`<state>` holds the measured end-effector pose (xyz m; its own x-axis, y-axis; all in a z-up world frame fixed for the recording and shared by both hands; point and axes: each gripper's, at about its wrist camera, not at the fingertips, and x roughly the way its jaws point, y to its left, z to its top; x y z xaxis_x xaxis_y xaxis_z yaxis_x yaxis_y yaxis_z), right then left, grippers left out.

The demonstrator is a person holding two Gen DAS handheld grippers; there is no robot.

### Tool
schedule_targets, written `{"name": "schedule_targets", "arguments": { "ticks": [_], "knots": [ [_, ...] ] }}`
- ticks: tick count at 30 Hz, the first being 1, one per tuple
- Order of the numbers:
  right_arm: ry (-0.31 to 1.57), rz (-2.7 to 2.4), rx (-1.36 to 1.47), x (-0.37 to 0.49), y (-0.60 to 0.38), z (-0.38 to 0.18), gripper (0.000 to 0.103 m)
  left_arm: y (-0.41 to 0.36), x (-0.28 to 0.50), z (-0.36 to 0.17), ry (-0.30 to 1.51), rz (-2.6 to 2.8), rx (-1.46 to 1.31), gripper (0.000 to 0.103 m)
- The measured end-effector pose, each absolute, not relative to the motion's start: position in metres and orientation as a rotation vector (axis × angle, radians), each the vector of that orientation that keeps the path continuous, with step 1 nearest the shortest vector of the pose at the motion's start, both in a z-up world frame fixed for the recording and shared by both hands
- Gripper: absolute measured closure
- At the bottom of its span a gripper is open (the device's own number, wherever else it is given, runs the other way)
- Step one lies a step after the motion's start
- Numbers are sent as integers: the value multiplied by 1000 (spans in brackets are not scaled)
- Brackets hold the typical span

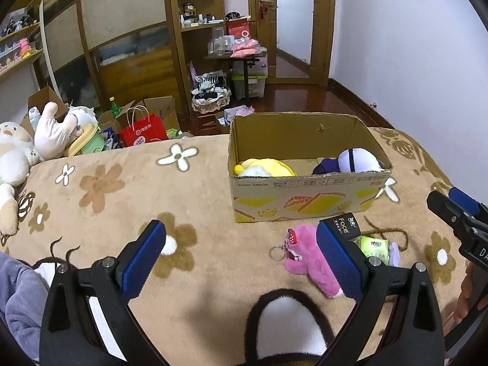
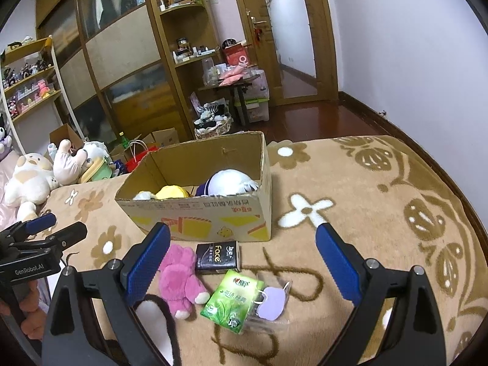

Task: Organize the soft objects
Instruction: 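Withdraw both tools from the box toward the pink plush and packets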

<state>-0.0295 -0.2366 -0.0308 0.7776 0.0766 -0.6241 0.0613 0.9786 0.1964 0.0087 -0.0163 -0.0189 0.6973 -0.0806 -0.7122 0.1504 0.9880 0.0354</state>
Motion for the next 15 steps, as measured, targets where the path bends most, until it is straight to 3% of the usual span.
{"name": "schedule_targets", "arguments": {
  "ticks": [15],
  "knots": [
    [761, -23, 248, -21, -243, -47, 3, -26, 21, -31, 837, -182, 26, 5]
  ]
}}
